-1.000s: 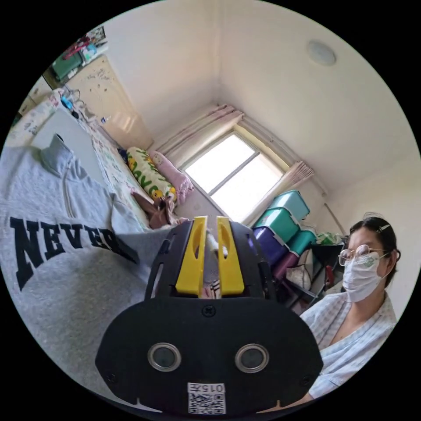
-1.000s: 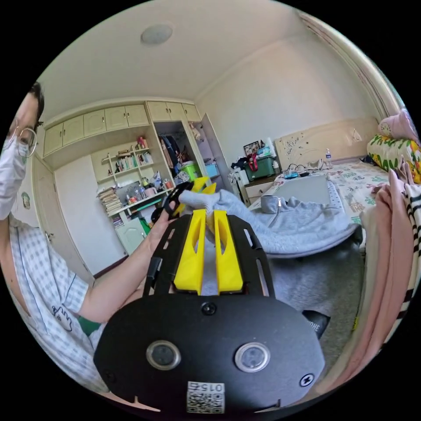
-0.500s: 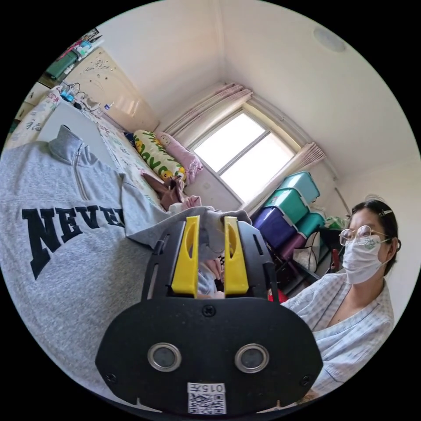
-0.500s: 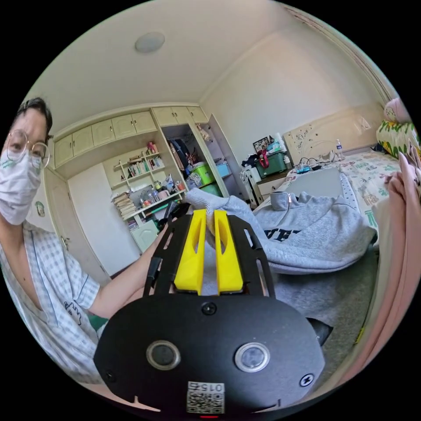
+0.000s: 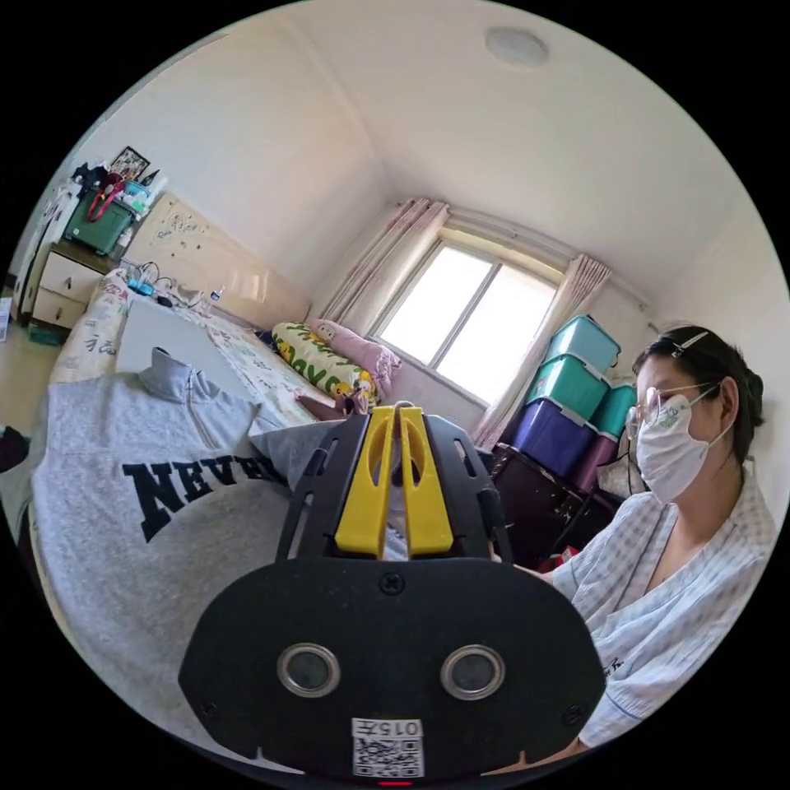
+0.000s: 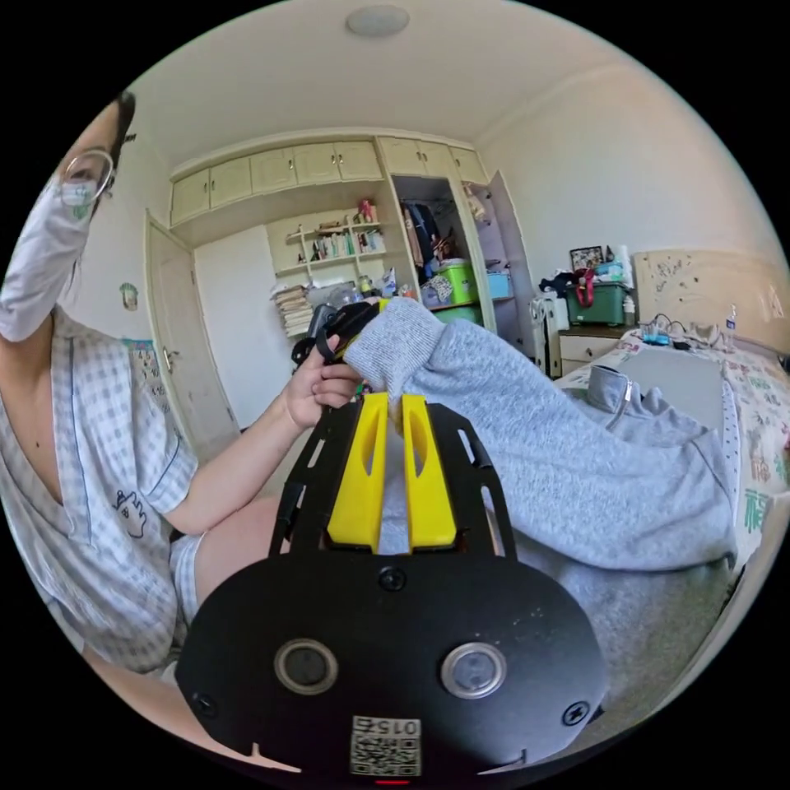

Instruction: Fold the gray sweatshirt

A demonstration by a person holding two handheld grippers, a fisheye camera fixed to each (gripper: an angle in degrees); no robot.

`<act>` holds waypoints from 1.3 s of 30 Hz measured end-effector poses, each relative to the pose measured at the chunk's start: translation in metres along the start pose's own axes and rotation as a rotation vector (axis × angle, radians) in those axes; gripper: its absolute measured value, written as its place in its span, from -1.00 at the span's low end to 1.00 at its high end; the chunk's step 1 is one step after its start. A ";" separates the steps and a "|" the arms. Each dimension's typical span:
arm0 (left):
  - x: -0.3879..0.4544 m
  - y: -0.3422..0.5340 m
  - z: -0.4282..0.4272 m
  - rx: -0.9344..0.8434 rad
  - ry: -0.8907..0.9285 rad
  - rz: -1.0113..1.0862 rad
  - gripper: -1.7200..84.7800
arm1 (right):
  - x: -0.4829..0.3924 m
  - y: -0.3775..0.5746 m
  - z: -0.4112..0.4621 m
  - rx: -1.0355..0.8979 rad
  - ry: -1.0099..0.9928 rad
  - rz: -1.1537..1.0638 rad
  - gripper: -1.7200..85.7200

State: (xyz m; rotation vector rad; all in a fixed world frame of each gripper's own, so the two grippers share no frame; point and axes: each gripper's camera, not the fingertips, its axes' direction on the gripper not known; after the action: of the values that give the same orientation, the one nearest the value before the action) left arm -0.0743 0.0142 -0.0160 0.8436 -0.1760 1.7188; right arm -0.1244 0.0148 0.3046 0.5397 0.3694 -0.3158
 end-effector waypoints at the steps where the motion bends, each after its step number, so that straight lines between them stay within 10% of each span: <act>1: -0.002 0.010 -0.005 -0.015 -0.042 -0.024 -0.98 | -0.003 0.000 0.014 -0.050 -0.003 -0.002 -0.87; 13: -0.062 0.109 -0.025 -0.281 -0.377 -0.383 -0.97 | -0.018 0.048 0.027 -0.081 0.157 0.253 -0.95; 17: -0.054 0.108 -0.003 -0.470 -0.412 -0.333 -0.97 | 0.029 0.113 -0.037 0.089 0.407 0.797 -0.96; 24: -0.022 0.043 0.006 -0.452 -0.583 -0.137 -0.97 | 0.027 0.158 -0.079 0.161 0.638 0.975 -0.93; 39: -0.193 -0.065 0.356 -0.539 -0.375 -0.194 -0.81 | 0.107 0.231 0.007 -0.019 0.671 1.132 -0.80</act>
State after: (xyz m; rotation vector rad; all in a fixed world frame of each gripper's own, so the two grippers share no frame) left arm 0.1576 -0.3011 0.1059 0.7368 -0.7504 1.2298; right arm 0.0613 0.1781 0.3669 0.7461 0.6447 0.9850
